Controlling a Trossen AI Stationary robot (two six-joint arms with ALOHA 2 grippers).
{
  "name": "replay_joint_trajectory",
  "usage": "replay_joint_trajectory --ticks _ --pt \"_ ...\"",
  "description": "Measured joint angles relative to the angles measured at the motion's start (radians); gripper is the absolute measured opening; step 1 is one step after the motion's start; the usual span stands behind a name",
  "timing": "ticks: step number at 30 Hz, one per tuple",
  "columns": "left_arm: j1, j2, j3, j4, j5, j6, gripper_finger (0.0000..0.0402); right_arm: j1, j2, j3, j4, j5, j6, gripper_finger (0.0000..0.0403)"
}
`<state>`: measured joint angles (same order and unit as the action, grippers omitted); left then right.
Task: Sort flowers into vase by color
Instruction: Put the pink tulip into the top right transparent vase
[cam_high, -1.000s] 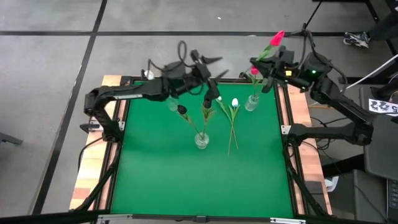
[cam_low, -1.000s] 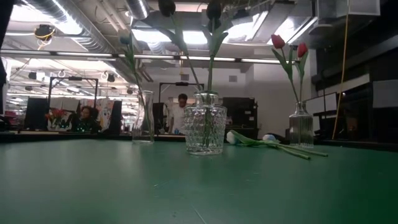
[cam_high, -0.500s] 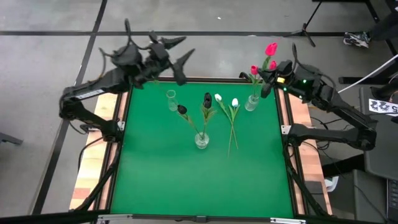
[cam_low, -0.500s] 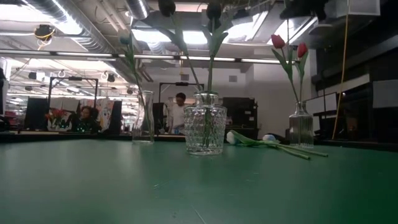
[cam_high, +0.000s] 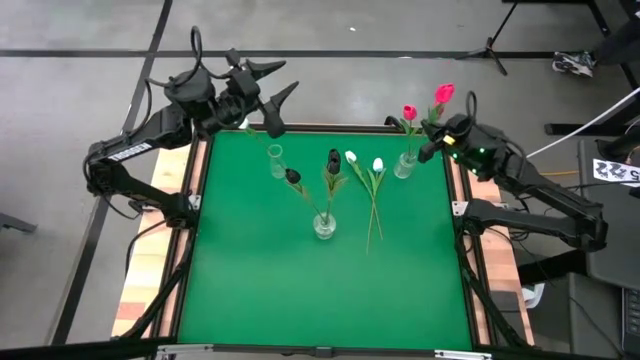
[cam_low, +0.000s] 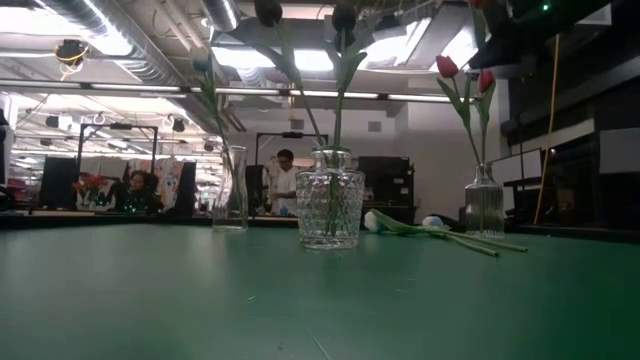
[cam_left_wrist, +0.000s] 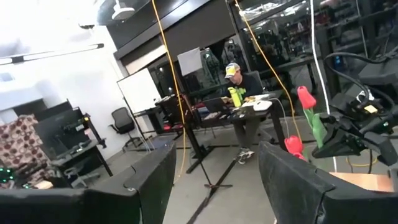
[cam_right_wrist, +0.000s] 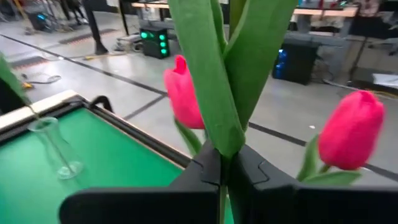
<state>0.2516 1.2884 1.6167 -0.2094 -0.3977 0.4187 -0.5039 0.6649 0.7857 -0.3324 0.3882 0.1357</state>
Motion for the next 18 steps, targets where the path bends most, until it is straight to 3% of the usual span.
replay_joint_trajectory --ticks 6,18 --pt "0.028 0.001 -0.006 0.007 0.001 -0.023 0.0223 -0.001 -0.001 -0.028 0.025 0.066 -0.050 0.0007" --pt "0.112 0.000 -0.006 0.010 0.000 -0.081 0.0223 -0.001 -0.014 -0.030 0.098 0.051 -0.096 0.0007"
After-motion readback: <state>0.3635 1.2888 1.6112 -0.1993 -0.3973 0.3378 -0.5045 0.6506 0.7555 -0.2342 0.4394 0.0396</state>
